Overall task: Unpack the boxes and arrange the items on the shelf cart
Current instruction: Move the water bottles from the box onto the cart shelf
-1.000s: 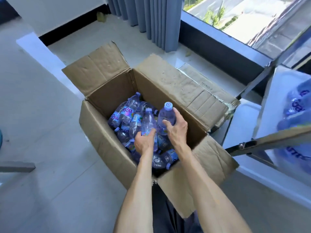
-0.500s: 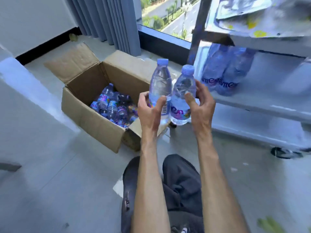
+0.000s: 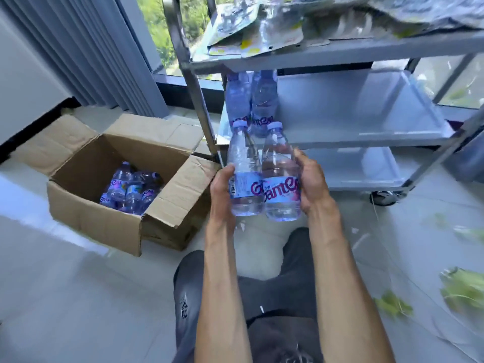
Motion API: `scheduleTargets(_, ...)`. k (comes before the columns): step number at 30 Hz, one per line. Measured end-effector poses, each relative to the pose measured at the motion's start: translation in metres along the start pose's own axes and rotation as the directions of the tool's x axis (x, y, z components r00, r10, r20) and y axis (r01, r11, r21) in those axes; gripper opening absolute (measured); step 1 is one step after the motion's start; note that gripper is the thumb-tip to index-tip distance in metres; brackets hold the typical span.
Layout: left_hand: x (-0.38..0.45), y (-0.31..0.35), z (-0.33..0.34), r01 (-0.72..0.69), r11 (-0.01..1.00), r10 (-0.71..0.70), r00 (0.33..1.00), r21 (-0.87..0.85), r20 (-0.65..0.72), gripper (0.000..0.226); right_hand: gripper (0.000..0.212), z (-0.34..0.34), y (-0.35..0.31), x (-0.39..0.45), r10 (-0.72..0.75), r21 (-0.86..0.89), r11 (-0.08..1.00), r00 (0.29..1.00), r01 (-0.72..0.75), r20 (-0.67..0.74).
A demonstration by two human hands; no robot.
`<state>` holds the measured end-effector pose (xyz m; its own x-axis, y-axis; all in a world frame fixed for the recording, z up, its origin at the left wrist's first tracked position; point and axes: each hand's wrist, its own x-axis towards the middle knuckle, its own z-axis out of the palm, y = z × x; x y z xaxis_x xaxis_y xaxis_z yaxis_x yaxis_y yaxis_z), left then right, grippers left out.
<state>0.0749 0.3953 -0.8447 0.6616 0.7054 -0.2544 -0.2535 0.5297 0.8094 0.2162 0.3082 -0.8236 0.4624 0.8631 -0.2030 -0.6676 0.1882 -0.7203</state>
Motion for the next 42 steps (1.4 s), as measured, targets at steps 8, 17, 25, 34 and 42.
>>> scheduleTargets(8,0.017,-0.026,0.037,0.166,0.967,-0.127,0.972,-0.194,0.199,0.095,0.05,-0.043,-0.019,-0.003,0.101,0.052,0.993,0.986,-0.109,0.132)
scheduleTargets(17,0.049,-0.019,0.044,0.208,0.977,-0.19,0.942,-0.037,0.276,0.059,0.033,-0.045,-0.036,0.024,-0.069,0.024,0.997,0.985,0.074,-0.156)
scheduleTargets(25,0.065,-0.021,0.01,0.217,0.976,-0.215,0.96,0.01,0.178,0.028,0.048,-0.04,-0.012,0.048,-0.087,-0.027,0.996,0.987,0.084,-0.137)
scheduleTargets(34,0.093,-0.038,0.03,-0.016,0.939,0.027,0.999,0.343,-0.028,0.034,0.041,-0.073,-0.036,0.066,-0.344,-0.414,0.882,0.907,0.223,-0.244)
scheduleTargets(42,0.169,-0.033,0.125,-0.316,0.707,0.405,0.914,0.633,0.003,0.04,0.053,-0.107,-0.087,0.082,-0.69,-0.725,0.581,0.696,0.37,-0.198)
